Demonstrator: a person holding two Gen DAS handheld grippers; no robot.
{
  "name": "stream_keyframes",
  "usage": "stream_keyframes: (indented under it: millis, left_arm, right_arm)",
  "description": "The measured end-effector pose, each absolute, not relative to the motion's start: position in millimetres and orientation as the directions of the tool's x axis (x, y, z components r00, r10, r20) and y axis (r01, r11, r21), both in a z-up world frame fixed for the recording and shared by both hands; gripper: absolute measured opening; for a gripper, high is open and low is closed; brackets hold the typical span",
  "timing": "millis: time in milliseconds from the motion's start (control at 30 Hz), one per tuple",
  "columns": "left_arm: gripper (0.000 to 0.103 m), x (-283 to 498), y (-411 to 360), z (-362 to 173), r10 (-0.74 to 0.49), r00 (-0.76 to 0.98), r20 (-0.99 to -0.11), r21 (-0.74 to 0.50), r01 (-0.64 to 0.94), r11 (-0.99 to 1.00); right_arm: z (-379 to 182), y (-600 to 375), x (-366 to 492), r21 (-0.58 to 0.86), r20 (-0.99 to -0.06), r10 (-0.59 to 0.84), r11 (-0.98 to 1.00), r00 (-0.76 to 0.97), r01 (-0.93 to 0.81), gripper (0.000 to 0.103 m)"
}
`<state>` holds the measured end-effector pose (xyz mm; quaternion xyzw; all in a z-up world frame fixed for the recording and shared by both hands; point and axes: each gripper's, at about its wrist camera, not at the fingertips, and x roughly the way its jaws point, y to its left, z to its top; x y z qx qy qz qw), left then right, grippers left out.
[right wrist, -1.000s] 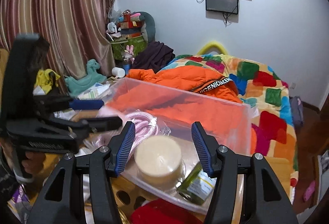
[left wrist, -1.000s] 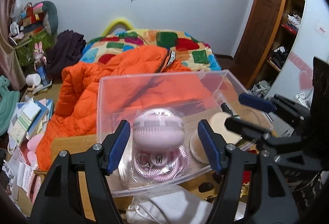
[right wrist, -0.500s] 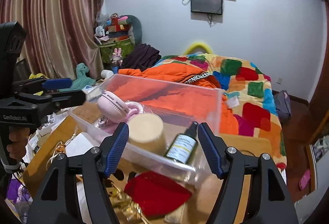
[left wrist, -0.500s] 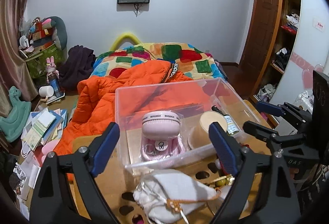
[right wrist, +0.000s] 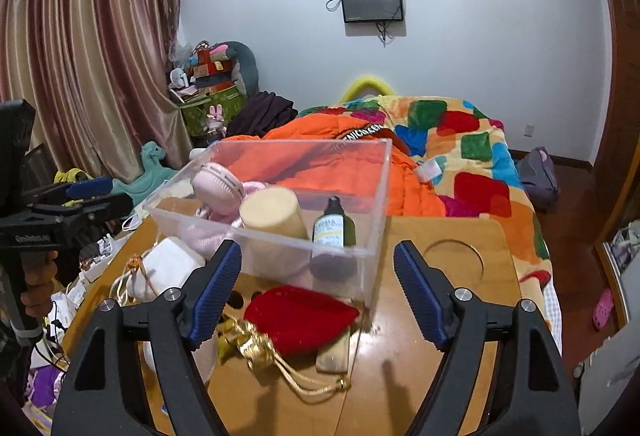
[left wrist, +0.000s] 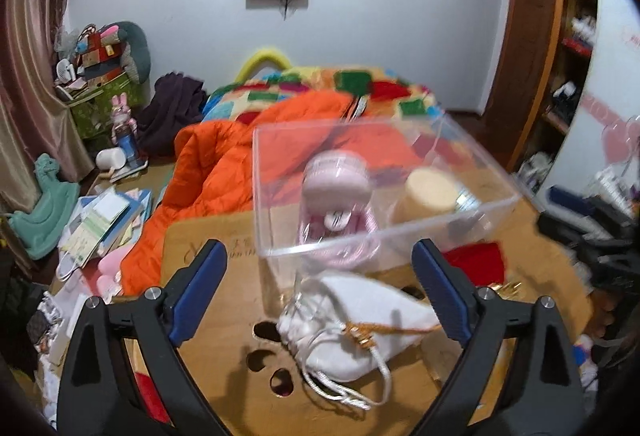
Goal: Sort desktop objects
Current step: 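Grasp the white drawstring pouch with the left tool while the right reaches toward the red pouch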
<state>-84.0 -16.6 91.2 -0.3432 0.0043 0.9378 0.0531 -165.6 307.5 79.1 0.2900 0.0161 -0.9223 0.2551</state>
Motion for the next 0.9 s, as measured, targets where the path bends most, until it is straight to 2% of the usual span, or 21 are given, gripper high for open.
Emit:
stream_keyframes:
  millis: [200, 333, 600, 900]
  left_arm:
    - [0.094, -106.2, -14.4, 48.7, 0.052, -0.67, -0.741, -0.034, -0.04, -0.999]
    - [0.095, -107.5, -16.4, 25.9, 0.103, -0.614, -0.782, -0.11, -0.027, -0.994]
    - [0.095, -96.7, -22.0, 11.5, 0.14, -0.606, -0.783, -0.171, -0.008, -0.985]
    - [0.096, -81.3, -23.1, 8.0, 0.15, -0.633, -0.76, -0.163, -0.037, -0.986]
  right_arm:
    - [58.7, 309.5, -160.3, 0.128, -0.578, -0.452, -0.873, -0.679, 0.471, 0.076]
    - [43.9, 307.4, -160.5, 0.109, -0.605, -0.444, -0.869, -0.661, 0.483, 0.076]
    - [20.3, 298.4, -170.3, 0.133, -0.659, -0.459, -0.851, -0.596, 0.509, 0.076]
    - [9.0, 280.7, -173.9, 0.075, -0.677, -0.432, -0.847, -0.596, 0.527, 0.076]
